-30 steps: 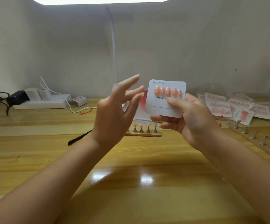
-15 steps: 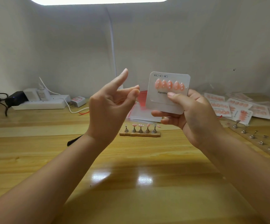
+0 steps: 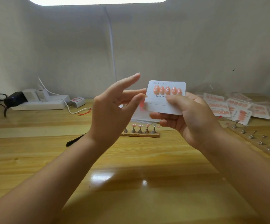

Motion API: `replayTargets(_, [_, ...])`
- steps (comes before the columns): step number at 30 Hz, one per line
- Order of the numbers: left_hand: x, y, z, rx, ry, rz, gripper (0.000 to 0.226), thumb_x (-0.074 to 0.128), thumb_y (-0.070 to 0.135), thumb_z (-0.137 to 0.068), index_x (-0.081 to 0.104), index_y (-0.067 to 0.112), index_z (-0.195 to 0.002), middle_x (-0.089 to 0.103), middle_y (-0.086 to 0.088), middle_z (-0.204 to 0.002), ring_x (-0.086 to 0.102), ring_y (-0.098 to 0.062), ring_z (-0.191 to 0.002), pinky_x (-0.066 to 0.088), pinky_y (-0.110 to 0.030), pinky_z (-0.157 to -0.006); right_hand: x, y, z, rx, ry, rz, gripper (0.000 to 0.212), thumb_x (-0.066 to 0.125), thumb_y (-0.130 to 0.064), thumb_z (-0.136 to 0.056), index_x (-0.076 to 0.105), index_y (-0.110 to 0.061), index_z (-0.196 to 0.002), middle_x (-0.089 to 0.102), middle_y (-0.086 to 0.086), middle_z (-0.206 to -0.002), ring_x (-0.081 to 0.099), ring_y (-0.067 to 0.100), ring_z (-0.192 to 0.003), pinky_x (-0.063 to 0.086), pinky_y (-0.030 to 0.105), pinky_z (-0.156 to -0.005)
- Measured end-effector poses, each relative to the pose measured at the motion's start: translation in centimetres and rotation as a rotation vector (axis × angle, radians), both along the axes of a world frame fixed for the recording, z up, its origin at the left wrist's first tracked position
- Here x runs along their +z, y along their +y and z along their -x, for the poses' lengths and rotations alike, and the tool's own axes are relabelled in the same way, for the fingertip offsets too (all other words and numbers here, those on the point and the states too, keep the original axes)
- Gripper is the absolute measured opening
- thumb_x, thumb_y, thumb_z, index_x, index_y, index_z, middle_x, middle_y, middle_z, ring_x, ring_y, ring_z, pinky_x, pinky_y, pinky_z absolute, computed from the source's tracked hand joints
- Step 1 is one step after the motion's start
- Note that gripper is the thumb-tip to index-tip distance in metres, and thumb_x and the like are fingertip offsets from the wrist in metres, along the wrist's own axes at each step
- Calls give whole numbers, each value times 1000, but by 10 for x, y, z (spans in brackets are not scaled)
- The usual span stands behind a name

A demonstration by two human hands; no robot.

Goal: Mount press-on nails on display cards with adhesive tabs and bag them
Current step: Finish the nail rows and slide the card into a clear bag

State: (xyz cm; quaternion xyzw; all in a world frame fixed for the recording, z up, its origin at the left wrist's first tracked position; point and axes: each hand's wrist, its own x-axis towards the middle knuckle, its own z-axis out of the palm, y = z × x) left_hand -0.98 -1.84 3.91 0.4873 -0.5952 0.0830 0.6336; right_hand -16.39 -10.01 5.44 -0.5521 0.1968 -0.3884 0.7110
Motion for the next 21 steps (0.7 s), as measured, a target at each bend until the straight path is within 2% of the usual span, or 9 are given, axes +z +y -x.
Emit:
replayTargets(7, [2,2,3,10,-135,75,47,75,3,-82,53,5,-123,72,-6,-97,72,-9,-90,58,-26,-82,1,3,1,4,15,60,13,49,-9,-98,59,-5,-104,74,14,-82,73,33,-70,53,27,-46])
replayTargets(17, [-2,0,3,152,-372,168,40,78,6,-80,56,10,-113,71,-1,-94,71,-11,-89,58,-25,-78,3,6,2,-11,13,111,11,51,-10,-97,61,-10,-100,74,10,-77,72,33,-69,53,27,-45])
replayTargets(21, [-4,-2,1,180,-465,186,33,79,6,-80,64,2,-109,73,-3,-92,72,-14,-87,59,-33,-77,1,6,1,-10,1,105,11,50,-9,-97,61,-10,-99,74,10,-76,72,32,-67,52,26,-45])
